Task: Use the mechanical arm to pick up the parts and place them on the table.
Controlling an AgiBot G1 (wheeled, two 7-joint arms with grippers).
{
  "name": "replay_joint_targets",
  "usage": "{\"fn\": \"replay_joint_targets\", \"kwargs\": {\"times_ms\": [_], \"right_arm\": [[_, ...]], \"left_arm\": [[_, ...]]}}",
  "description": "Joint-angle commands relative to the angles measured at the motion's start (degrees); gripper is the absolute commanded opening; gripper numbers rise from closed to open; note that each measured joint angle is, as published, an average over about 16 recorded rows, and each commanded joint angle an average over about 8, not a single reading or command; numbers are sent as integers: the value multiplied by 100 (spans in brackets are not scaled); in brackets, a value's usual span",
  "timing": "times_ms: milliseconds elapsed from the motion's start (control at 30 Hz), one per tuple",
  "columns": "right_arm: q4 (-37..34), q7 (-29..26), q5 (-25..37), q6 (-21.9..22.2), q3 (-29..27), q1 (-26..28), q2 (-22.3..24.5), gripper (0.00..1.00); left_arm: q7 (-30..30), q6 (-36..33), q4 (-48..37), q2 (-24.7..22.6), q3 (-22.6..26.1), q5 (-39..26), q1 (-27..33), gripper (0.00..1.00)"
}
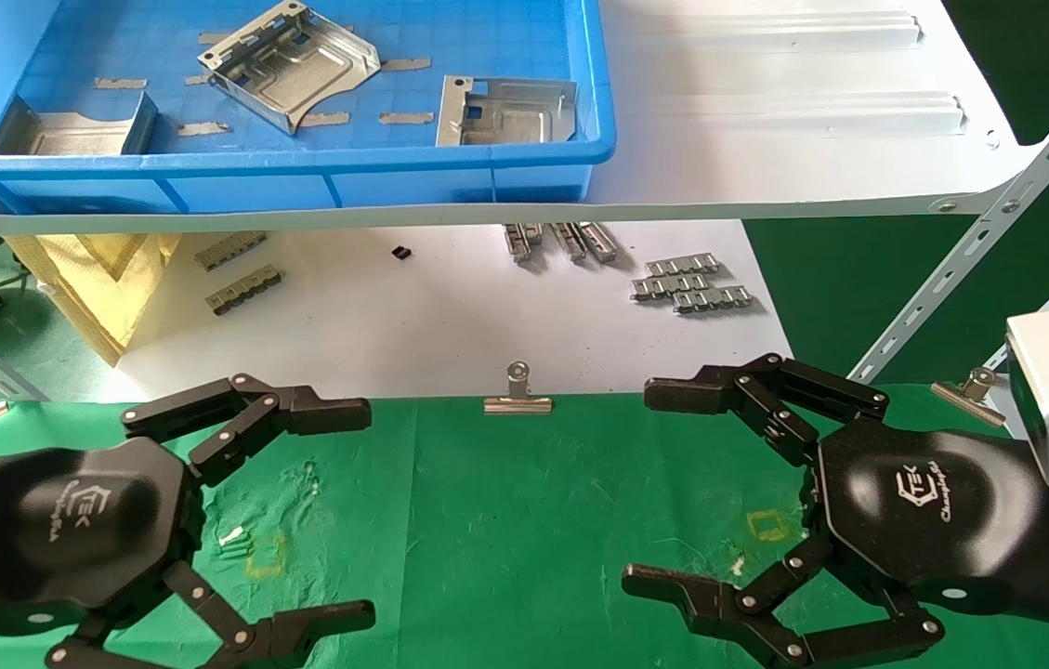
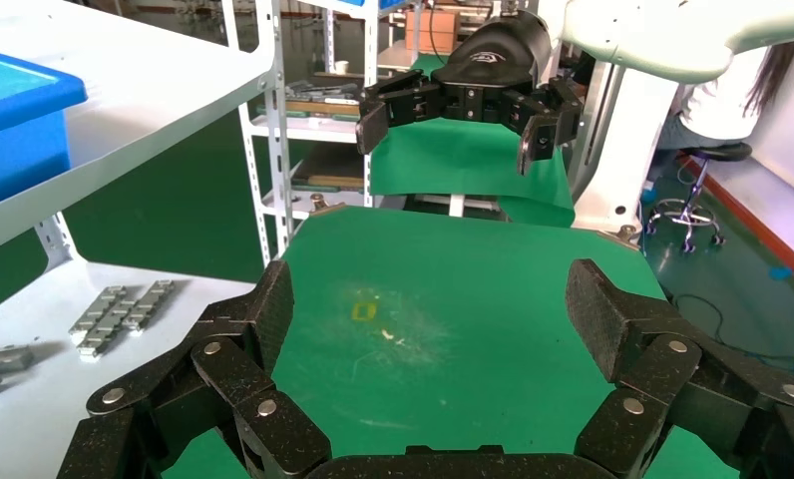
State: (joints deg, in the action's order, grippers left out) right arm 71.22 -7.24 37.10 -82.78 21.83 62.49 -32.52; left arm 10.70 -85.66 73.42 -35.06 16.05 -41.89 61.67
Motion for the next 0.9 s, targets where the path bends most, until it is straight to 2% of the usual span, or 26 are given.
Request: {"fn": "replay_joint_targets", "kwargs": {"times_ms": [33,300,567,900], "right_arm": [[0,0,0,0,0,0,0,100],[0,0,0,0,0,0,0,100],[0,0,0,0,0,0,0,0],[0,0,0,0,0,0,0,0]], "left_arm": [[0,0,0,0,0,0,0,100],[0,0,0,0,0,0,0,100],[0,0,0,0,0,0,0,100],[0,0,0,0,0,0,0,100]]}}
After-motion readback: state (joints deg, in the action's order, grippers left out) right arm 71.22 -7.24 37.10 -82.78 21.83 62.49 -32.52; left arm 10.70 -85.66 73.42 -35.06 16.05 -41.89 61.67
